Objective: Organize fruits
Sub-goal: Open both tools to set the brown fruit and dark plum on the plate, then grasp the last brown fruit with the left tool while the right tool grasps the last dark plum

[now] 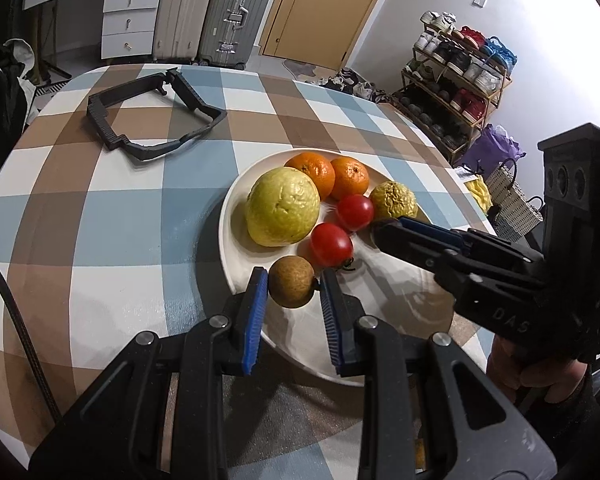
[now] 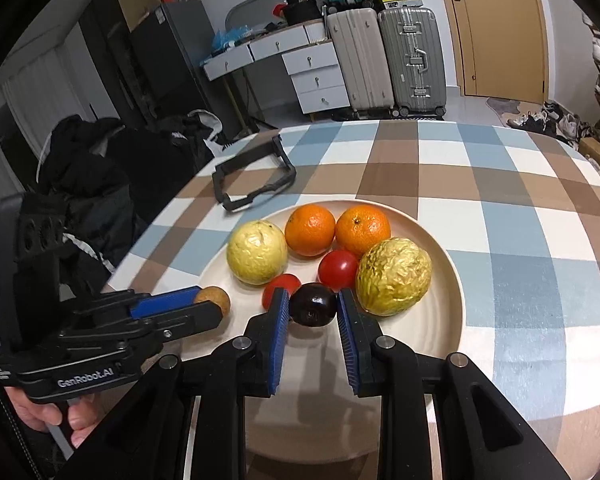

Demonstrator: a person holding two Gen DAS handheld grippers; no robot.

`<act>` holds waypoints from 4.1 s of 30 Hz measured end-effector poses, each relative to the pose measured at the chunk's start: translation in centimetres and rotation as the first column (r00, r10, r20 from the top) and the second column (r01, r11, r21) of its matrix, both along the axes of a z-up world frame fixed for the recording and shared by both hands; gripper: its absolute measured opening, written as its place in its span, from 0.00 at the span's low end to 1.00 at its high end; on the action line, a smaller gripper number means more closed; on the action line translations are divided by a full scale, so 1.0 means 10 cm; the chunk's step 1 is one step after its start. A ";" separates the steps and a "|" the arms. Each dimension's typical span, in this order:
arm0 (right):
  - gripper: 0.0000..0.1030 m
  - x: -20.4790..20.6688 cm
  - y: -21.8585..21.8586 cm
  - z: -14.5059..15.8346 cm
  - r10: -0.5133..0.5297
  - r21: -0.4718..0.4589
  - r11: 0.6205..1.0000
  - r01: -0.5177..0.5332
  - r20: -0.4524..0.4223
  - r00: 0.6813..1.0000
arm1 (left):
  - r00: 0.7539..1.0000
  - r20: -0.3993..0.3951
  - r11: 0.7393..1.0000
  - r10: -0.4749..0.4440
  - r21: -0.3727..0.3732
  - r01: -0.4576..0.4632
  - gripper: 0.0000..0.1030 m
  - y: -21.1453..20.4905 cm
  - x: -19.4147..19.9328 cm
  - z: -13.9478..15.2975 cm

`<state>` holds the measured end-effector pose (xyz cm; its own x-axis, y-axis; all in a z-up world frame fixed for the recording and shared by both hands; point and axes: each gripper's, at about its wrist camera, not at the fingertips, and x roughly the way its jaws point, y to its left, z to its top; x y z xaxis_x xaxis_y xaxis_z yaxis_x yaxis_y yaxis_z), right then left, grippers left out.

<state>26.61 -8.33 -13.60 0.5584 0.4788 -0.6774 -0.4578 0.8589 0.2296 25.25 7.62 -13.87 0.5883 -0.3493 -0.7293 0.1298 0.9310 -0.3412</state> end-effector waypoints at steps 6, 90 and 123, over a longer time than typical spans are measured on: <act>0.25 0.07 0.08 -0.06 0.000 -0.039 0.999 0.000 0.005 1.000 | 1.000 -0.002 1.000 -0.001 -0.001 0.001 0.23 0.00 0.04 -0.02; 0.47 -1.58 -0.40 -0.33 -0.052 0.038 0.998 0.055 -0.070 0.996 | 0.988 0.092 0.985 0.125 0.108 -0.135 0.99 -0.11 -1.73 0.06; 0.21 -1.75 -1.03 -0.18 -0.129 0.121 0.984 0.128 0.004 0.992 | 0.994 0.038 0.970 -0.101 0.226 0.090 0.98 -0.93 -1.49 -0.03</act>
